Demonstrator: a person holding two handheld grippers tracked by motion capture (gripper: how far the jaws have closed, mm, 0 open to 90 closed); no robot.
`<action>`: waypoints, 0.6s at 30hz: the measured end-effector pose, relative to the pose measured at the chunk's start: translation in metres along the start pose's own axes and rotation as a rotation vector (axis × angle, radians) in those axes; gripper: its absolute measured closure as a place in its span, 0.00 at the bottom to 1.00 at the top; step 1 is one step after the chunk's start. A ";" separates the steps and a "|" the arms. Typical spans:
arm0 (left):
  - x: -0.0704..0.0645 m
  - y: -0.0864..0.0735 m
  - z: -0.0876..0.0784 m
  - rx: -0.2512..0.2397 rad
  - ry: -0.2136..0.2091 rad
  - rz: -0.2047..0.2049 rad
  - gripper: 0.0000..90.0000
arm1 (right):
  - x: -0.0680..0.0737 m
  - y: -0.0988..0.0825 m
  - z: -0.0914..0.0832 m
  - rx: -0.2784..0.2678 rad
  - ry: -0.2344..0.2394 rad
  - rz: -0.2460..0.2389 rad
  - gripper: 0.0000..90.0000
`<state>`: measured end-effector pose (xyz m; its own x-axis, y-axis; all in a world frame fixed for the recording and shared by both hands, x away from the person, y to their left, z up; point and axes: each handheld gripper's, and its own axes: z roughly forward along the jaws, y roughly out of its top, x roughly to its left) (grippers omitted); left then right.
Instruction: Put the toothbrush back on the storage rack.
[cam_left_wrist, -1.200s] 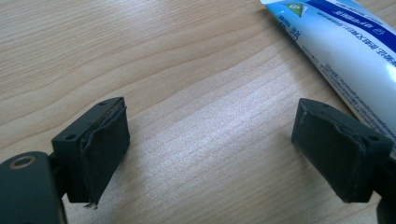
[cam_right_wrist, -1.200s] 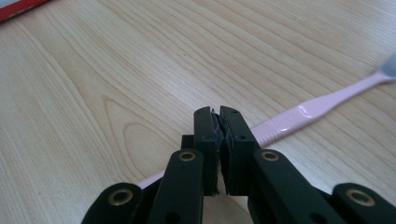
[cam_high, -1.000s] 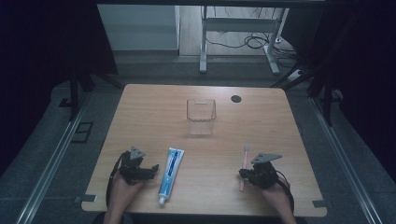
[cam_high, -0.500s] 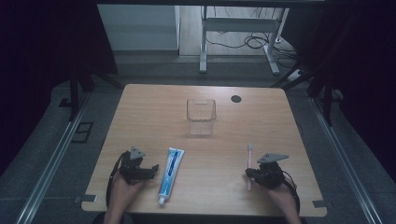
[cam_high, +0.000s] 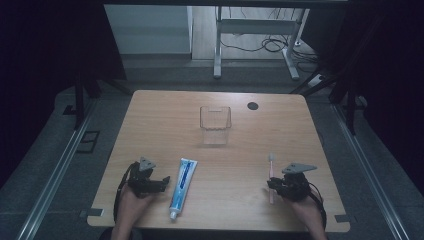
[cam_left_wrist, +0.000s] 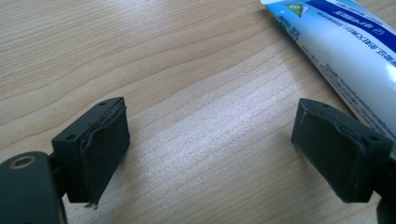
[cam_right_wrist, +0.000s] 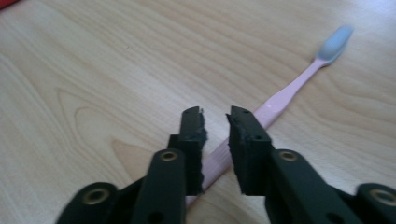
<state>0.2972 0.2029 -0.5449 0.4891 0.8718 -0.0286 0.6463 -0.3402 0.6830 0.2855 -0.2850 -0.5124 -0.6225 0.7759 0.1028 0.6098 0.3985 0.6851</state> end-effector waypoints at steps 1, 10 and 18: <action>0.000 0.000 0.000 0.000 0.000 0.000 0.13 | 0.000 0.000 0.000 0.000 0.000 0.000 0.81; 0.000 0.000 0.000 0.000 0.000 0.001 0.13 | -0.008 0.002 0.004 -0.002 -0.063 0.037 0.58; 0.000 0.000 0.000 -0.003 0.000 -0.003 0.13 | -0.007 0.002 0.018 0.045 -0.076 0.027 0.71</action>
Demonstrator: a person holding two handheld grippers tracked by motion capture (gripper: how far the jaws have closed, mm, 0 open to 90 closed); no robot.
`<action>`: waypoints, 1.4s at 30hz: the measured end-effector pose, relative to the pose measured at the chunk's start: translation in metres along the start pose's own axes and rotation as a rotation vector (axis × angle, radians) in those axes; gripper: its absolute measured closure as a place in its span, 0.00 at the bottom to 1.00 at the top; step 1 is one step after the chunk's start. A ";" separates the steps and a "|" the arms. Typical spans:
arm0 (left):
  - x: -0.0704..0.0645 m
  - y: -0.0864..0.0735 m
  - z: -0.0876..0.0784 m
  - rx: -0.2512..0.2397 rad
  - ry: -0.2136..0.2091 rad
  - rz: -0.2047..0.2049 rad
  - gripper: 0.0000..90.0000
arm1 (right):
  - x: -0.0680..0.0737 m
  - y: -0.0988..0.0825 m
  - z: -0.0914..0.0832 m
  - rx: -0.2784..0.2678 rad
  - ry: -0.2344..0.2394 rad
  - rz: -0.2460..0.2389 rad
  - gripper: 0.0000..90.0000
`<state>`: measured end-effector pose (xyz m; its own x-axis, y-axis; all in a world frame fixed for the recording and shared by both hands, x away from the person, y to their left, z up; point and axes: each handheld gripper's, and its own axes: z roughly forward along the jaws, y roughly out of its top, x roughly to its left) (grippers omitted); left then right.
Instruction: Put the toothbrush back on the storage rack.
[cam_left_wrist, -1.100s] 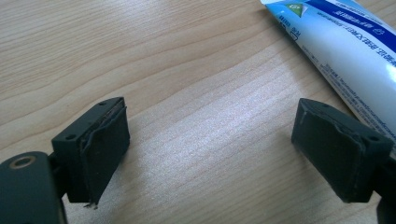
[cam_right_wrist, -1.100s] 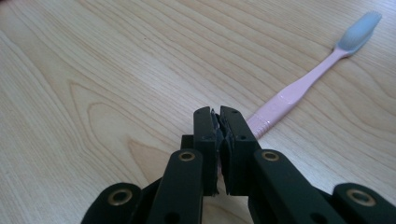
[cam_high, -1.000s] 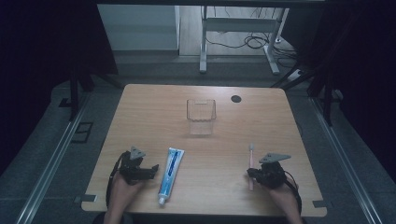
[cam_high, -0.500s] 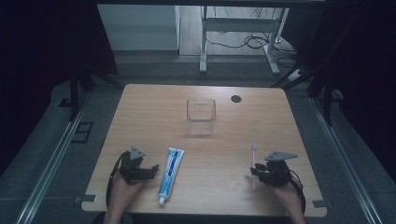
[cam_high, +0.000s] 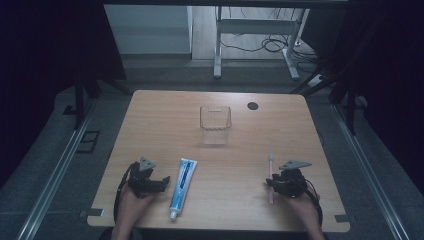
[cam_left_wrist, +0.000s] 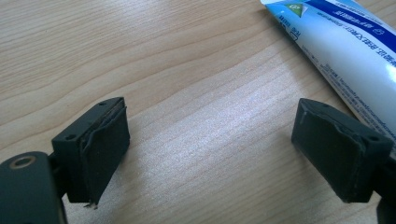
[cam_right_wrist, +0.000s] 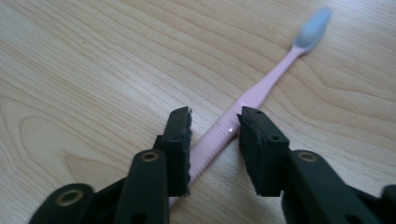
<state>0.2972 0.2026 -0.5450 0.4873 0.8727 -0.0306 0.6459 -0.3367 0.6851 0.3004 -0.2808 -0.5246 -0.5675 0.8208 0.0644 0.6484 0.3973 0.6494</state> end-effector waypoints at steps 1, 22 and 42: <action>0.000 0.000 0.000 0.000 0.000 0.000 0.13 | 0.000 0.000 0.000 -0.001 0.005 0.001 0.73; 0.000 0.000 0.000 0.003 0.000 0.003 0.13 | 0.000 0.008 -0.002 0.023 0.048 -0.026 0.77; 0.000 0.000 0.000 0.000 0.001 0.000 0.13 | -0.007 0.038 0.008 0.293 0.051 -0.063 0.75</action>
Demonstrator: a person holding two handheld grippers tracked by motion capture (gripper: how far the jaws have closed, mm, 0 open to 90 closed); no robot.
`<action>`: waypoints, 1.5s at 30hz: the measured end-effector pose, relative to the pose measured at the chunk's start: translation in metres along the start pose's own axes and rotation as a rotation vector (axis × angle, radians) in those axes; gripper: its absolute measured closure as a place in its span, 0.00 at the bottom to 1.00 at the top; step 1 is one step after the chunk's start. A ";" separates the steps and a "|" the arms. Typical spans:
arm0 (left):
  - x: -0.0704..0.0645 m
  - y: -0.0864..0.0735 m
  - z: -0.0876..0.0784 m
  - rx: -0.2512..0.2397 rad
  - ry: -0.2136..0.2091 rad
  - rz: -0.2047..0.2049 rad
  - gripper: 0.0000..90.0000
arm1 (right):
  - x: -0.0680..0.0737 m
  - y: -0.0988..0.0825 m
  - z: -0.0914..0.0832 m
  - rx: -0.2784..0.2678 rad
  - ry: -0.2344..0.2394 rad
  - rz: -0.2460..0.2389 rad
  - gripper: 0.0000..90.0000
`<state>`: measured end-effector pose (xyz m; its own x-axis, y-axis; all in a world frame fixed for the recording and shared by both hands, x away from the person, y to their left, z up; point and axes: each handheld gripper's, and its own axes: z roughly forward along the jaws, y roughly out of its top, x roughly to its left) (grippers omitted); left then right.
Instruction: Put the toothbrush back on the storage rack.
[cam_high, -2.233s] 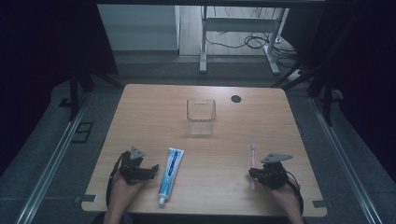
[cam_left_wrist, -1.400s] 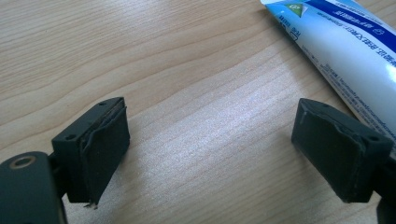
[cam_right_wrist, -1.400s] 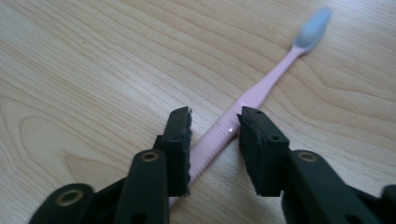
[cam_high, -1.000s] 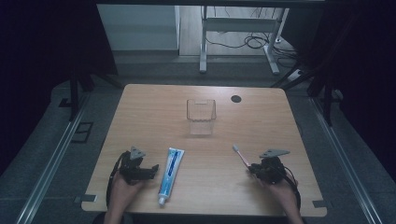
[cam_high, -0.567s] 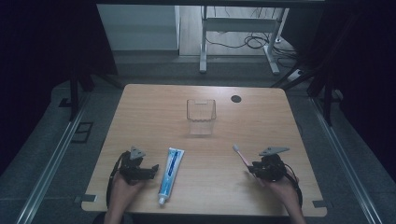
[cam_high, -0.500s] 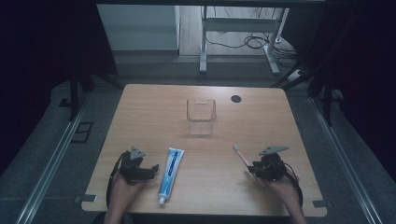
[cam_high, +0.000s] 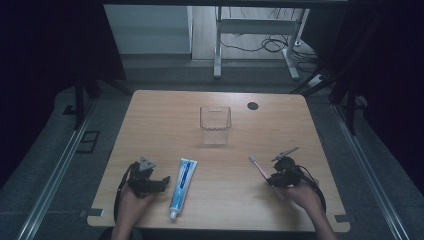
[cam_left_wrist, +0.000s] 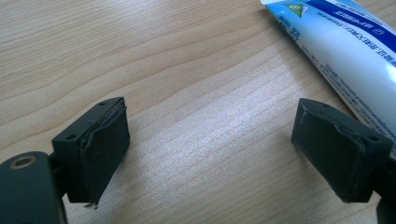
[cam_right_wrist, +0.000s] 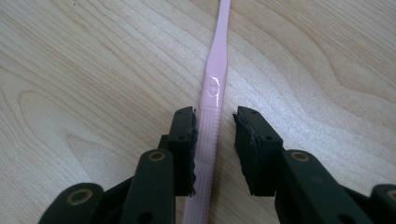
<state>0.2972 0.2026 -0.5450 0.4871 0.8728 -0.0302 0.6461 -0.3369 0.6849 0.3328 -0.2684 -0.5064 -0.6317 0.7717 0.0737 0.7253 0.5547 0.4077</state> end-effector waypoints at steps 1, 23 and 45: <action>0.000 0.000 0.000 0.000 0.000 0.001 0.13 | 0.000 0.002 0.000 0.015 0.000 0.001 0.75; 0.000 0.000 0.000 0.000 0.000 -0.001 0.13 | 0.004 0.061 0.020 0.334 -0.036 -0.115 0.76; 0.000 0.000 0.000 0.000 0.000 -0.001 0.13 | 0.006 0.077 -0.005 0.203 0.014 -0.146 0.87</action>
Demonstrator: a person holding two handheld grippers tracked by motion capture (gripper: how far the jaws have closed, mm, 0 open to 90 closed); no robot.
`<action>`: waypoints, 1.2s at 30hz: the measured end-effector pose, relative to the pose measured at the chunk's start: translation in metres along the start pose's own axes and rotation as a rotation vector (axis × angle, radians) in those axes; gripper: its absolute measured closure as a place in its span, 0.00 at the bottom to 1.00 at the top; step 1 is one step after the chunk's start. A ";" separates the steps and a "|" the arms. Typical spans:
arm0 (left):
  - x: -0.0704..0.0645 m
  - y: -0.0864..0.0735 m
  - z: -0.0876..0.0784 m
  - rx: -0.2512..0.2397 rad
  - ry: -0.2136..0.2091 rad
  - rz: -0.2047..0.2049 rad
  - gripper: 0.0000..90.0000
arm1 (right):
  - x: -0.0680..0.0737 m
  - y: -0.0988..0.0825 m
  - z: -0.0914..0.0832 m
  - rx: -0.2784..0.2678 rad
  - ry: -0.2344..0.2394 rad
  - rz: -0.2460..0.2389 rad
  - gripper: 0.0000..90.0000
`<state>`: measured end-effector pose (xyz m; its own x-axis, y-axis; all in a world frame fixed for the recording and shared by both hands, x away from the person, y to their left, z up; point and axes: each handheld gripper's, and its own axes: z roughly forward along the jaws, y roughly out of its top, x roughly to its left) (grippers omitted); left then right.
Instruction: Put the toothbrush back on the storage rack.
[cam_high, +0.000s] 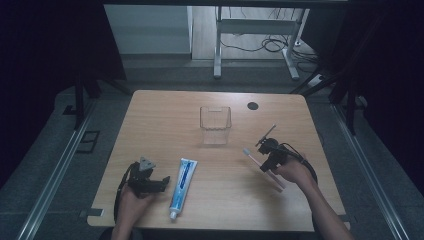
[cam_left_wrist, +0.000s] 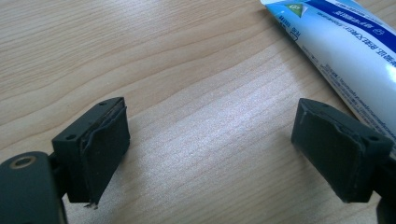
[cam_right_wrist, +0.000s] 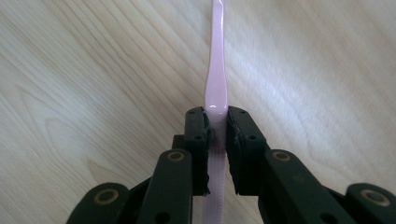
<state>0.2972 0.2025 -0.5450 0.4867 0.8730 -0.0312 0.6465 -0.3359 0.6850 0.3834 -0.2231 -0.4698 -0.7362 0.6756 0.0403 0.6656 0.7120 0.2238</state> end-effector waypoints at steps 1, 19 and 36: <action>0.000 0.000 0.000 0.000 0.000 0.000 0.13 | 0.000 0.000 0.000 0.000 0.000 0.000 0.87; 0.000 0.000 0.000 0.004 0.000 0.004 0.13 | 0.015 0.018 -0.028 -0.173 0.014 -0.035 0.87; 0.001 0.000 0.000 0.004 0.000 0.007 0.13 | 0.020 0.036 -0.042 -0.289 0.011 -0.024 0.87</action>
<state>0.2974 0.2031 -0.5447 0.4912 0.8707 -0.0258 0.6453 -0.3438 0.6822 0.3872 -0.1921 -0.4196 -0.7535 0.6561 0.0416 0.5867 0.6425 0.4929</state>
